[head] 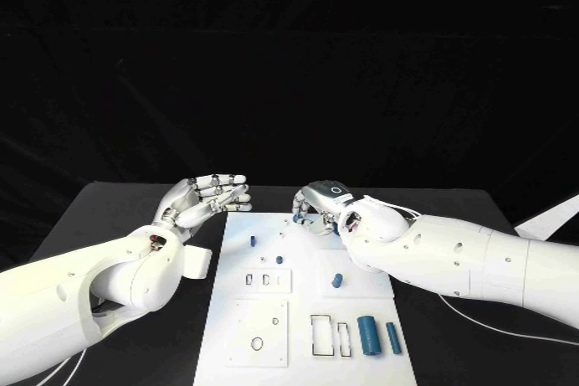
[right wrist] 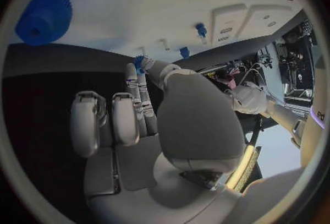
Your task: Assemble the parts on the task board
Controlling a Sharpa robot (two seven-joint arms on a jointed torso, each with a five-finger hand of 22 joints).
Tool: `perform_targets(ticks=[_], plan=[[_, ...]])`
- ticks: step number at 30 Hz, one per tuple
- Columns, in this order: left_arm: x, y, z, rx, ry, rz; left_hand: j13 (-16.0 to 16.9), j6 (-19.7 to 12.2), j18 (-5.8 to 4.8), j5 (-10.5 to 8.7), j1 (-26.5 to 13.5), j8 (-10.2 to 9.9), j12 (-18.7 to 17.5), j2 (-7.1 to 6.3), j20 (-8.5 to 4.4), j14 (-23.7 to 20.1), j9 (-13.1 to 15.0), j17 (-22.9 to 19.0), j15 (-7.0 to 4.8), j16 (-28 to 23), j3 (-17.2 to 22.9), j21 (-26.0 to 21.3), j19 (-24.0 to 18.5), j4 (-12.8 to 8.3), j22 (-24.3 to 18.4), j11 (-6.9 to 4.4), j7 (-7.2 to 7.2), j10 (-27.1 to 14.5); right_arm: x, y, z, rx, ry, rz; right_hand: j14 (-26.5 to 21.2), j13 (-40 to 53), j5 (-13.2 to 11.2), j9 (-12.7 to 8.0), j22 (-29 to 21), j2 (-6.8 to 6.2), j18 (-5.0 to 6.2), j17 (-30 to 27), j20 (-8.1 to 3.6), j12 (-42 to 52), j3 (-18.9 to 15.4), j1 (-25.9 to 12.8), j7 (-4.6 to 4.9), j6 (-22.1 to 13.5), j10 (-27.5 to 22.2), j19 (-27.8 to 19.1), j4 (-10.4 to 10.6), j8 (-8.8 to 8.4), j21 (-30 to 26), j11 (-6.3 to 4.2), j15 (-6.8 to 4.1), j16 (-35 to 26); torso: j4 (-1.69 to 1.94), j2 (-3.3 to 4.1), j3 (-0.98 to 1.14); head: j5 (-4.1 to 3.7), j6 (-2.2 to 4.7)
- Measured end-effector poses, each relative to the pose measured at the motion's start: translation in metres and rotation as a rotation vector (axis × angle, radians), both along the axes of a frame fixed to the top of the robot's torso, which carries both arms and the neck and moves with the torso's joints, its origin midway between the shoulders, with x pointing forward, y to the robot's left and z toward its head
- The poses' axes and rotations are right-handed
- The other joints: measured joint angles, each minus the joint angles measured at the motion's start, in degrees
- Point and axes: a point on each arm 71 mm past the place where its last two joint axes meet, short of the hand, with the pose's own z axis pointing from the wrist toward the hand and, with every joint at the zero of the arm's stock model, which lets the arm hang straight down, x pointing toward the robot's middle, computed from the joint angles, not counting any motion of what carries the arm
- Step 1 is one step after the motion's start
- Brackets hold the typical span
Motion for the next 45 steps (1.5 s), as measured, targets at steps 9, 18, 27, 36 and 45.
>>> perform_targets(ticks=[9,18,27,36,45], plan=[[0.001,-0.002,0.005,-0.004,-0.008,-0.007,0.0,0.0,0.01,0.00,0.0,0.0,0.0,0.00,0.00,0.0,0.0,0.0,0.00,0.0,0.0,0.0,0.0,0.0,-0.1,0.00,0.00,0.0,0.001,0.009,-0.005,0.004,0.010,0.000,0.0,0.0,0.0,0.1,0.0,-0.01,0.00,0.0,0.00,0.0,0.0,0.0,0.11,-0.3,0.0,0.0,0.0,0.20,0.0,0.01,0.00,0.0,0.24,0.21,-0.12,0.59,-0.14],[0.003,-0.004,0.010,-0.006,-0.019,-0.012,0.0,0.0,0.01,0.00,0.0,0.0,0.0,0.00,0.00,0.0,0.0,0.1,0.00,0.0,0.0,0.0,0.0,0.0,-0.1,0.00,0.00,0.0,0.003,0.013,-0.007,0.003,0.015,-0.005,0.0,0.0,0.2,0.1,0.0,-0.01,0.01,0.1,0.00,-0.2,0.0,0.0,0.18,-0.4,0.0,0.0,0.0,0.20,0.0,0.01,0.00,0.0,0.46,0.47,-0.30,0.64,-0.05],[0.003,-0.004,0.011,-0.007,-0.022,-0.013,0.0,0.0,0.01,0.00,0.0,0.0,0.0,0.00,0.00,0.0,0.0,0.1,0.00,0.0,0.0,0.0,0.0,0.0,-0.1,0.00,0.00,0.0,0.004,0.015,-0.007,0.005,0.013,-0.014,0.0,0.0,0.2,0.2,0.0,-0.07,0.00,0.1,0.00,-0.2,0.2,-0.1,0.27,-0.5,-0.1,0.0,-0.2,0.18,0.0,0.11,0.00,0.0,0.57,0.55,-0.40,0.94,0.01],[0.003,-0.004,0.012,-0.007,-0.022,-0.013,0.0,0.0,0.00,0.00,0.0,0.0,0.0,0.00,0.25,-0.2,0.0,0.1,0.20,0.0,0.2,-0.2,-0.2,-0.2,-0.1,0.00,0.00,0.0,0.006,0.019,-0.006,0.004,0.012,-0.018,0.0,0.0,0.2,0.4,0.0,-0.33,0.01,0.0,0.00,-0.3,0.2,-0.3,0.34,-0.5,-0.1,0.0,-0.2,0.13,0.0,0.11,0.00,0.0,0.49,0.61,-0.41,1.28,0.08],[0.003,-0.004,0.012,-0.007,-0.023,-0.013,0.0,0.0,0.00,0.00,0.0,0.0,0.0,0.00,0.30,-0.2,0.0,0.1,0.20,0.0,0.1,-0.2,-0.3,-0.2,-0.1,0.00,0.00,0.0,0.008,0.022,-0.007,-0.005,0.016,-0.022,0.0,0.1,0.2,0.5,0.0,-0.71,0.01,-0.2,0.23,-0.6,0.2,-0.7,0.65,-0.9,-0.1,-0.2,-0.2,0.07,-0.3,0.11,0.00,0.0,0.47,0.65,-0.40,1.31,0.07]])
